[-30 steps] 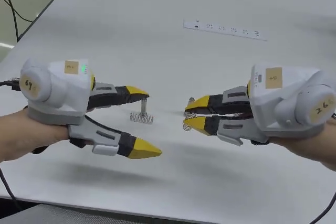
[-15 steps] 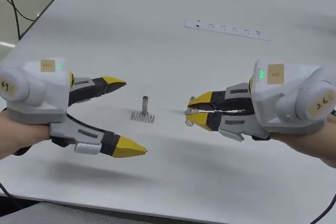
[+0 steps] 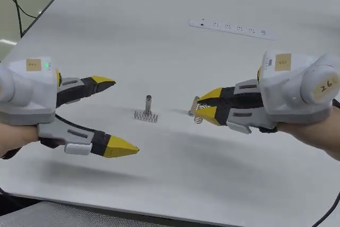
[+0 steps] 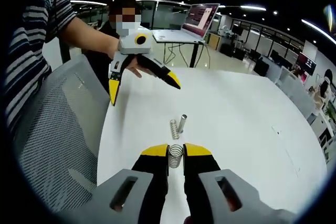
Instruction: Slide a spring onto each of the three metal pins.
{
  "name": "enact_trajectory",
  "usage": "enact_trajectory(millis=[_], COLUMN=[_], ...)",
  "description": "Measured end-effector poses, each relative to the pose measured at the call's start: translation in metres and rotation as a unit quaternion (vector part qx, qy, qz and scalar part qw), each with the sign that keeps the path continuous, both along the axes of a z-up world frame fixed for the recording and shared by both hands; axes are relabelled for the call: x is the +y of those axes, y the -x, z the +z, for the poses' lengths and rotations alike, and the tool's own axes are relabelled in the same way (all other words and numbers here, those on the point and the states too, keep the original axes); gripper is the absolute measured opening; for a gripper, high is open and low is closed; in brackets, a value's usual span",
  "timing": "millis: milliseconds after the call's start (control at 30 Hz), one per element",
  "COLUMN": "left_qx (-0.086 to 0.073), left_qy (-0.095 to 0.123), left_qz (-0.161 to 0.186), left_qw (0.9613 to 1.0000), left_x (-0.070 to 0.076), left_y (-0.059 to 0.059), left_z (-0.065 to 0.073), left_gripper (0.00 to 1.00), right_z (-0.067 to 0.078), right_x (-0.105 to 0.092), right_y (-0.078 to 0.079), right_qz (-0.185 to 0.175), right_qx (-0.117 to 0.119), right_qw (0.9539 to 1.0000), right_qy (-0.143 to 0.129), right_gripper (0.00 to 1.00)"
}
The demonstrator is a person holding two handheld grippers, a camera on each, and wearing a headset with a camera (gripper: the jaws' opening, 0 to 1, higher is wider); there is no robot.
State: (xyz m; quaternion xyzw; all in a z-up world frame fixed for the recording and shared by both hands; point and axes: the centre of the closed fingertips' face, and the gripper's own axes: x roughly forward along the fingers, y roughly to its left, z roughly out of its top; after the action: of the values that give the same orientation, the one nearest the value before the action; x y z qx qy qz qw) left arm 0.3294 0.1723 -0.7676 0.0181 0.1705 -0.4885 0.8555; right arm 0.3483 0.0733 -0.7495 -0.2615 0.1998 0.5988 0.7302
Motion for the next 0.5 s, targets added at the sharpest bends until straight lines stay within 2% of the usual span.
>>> enact_trajectory(millis=[100, 300, 500], left_qx=[0.0, 0.001, 0.0], left_qy=[-0.002, -0.001, -0.001], left_qz=[0.001, 0.007, 0.017], left_qw=[1.0, 1.0, 0.9999], left_x=[0.002, 0.007, 0.014], left_y=[0.001, 0.0, -0.002], left_z=[0.0, 0.0, 0.001], left_gripper=[0.98, 0.98, 0.98], right_z=[-0.002, -0.002, 0.006], right_x=[0.0, 0.0, 0.002], right_y=[0.0, -0.005, -0.021], right_qz=[-0.003, -0.004, -0.018], right_qx=[0.013, 0.011, 0.005], right_qw=[0.9999, 0.9999, 0.9998], right_qy=[0.0, 0.005, -0.003], right_gripper=[0.07, 0.07, 0.07])
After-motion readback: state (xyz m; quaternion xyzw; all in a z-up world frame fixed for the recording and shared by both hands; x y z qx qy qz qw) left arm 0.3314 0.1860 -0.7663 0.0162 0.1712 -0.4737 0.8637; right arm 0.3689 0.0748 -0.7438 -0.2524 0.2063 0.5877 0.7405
